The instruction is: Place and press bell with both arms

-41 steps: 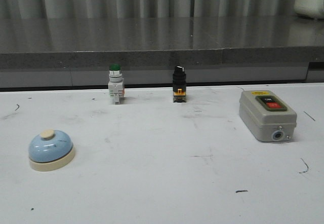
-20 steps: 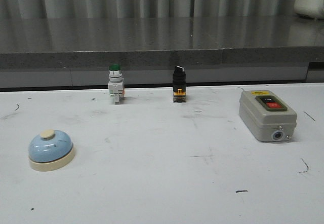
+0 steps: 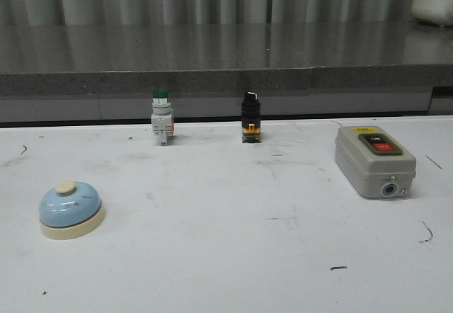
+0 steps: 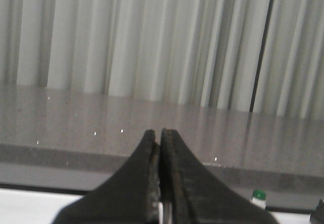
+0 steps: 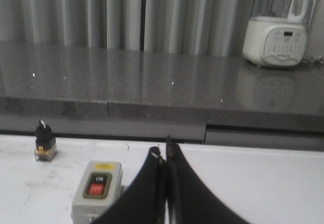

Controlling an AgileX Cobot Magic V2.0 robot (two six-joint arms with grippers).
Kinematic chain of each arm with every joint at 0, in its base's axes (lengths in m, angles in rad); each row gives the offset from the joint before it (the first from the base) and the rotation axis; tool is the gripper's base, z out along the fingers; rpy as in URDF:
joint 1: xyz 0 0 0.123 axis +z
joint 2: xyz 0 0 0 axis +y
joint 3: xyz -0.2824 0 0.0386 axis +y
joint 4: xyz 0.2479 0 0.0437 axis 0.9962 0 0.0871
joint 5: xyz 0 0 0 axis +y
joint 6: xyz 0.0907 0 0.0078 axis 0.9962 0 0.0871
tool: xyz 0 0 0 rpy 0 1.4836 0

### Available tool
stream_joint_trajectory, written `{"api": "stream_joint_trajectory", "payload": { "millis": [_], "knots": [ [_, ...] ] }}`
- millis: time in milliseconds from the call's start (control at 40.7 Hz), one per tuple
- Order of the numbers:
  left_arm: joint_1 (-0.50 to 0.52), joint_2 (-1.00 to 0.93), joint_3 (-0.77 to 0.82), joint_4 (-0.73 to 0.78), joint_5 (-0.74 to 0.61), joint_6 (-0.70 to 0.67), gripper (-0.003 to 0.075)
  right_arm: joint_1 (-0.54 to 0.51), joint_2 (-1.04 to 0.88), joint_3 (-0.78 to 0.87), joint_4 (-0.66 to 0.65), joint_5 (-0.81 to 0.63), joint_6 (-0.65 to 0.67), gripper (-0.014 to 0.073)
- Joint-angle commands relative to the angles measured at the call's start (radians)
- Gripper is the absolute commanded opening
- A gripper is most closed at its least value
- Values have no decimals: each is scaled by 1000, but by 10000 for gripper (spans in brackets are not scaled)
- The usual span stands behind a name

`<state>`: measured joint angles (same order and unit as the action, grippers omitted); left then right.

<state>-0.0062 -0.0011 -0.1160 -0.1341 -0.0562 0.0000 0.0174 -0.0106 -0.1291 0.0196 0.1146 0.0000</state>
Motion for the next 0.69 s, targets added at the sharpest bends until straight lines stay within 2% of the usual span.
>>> {"api": "stream_joint_trajectory", "payload": {
  "millis": [0,98,221,491,589,663],
  "knots": [
    [-1,58,-132,1,24,-12,-19,-5,49,-129,-9,32,24,-69],
    [-1,161,-227,4,163,-10,-20,-5,141,-242,-8,160,24,-69],
    [-1,304,-306,16,265,-7,-20,-5,259,-323,-8,235,24,-69],
    [-3,381,-319,23,267,-7,-6,-5,323,-343,-3,235,24,-69],
    [-3,381,-319,23,259,-7,105,-5,323,-343,-3,233,24,-69],
    [-3,381,-315,23,256,-7,311,-5,323,-343,-3,230,24,-69]
  ]
}}
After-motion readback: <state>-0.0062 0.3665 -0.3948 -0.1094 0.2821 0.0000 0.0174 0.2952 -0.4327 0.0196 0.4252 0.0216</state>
